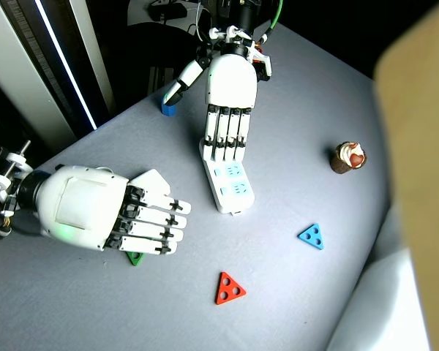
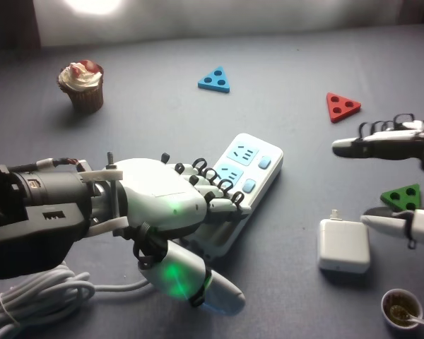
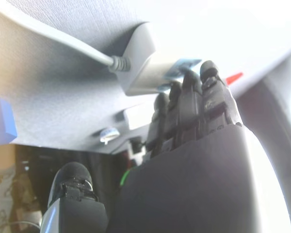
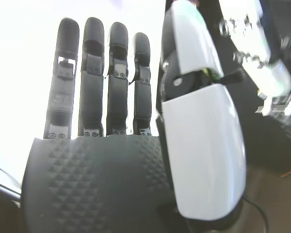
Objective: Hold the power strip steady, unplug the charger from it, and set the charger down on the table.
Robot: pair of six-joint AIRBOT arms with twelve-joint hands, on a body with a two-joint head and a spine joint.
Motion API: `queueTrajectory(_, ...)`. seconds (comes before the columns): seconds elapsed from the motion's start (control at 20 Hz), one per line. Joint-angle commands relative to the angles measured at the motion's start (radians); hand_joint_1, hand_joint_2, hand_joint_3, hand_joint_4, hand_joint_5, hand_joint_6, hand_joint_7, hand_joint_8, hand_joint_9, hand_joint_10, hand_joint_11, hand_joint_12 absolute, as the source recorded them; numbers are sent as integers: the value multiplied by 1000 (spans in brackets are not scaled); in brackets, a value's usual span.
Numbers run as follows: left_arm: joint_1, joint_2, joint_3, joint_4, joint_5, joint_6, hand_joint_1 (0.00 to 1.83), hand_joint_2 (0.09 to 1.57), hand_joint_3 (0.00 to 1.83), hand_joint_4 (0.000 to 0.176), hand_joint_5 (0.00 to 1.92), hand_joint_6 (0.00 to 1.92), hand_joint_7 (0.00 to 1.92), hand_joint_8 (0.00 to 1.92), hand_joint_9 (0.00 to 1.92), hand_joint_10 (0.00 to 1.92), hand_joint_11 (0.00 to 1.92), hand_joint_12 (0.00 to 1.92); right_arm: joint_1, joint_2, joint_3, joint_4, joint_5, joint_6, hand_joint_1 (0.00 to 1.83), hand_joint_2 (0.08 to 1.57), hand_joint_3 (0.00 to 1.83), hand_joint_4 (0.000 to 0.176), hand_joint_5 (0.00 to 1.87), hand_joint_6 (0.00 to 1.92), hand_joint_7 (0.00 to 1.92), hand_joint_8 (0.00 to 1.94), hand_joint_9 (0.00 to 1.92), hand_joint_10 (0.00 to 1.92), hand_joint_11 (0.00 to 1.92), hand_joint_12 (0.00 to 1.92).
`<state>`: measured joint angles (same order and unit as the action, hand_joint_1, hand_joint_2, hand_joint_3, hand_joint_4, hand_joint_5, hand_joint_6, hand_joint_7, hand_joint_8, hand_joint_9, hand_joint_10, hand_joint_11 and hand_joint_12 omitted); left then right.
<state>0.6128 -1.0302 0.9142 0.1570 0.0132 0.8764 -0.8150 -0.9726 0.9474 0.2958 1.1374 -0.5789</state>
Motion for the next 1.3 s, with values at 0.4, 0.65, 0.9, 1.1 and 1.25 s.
queueTrajectory(0.4,-58,22,-8,-2,-17,-4,0,972,0,0,163,9,174,8,153,6,76,92,69,68,-216,293,-25,149,878,988,0,0,304,0,298,0,266,0,55,532)
queueTrajectory(0.65,-127,49,-29,-2,11,-9,0,972,0,0,140,7,152,8,133,10,75,90,74,143,-321,337,-70,186,665,972,1,0,196,0,238,0,209,0,0,542)
queueTrajectory(0.9,-196,106,-73,-3,37,-21,0,974,1,0,142,7,155,7,132,7,84,93,78,190,-372,326,-56,287,635,929,0,0,118,0,174,0,159,1,0,371)
queueTrajectory(1.1,-267,147,-102,-3,88,-19,0,970,0,0,107,0,117,1,101,4,52,77,48,210,-382,221,12,412,633,902,0,0,125,4,165,1,154,1,0,362)
queueTrajectory(1.25,-313,163,-120,-3,117,-12,0,962,0,0,100,5,98,2,78,0,48,74,6,231,-401,148,30,457,580,900,0,0,65,0,114,0,112,0,0,253)
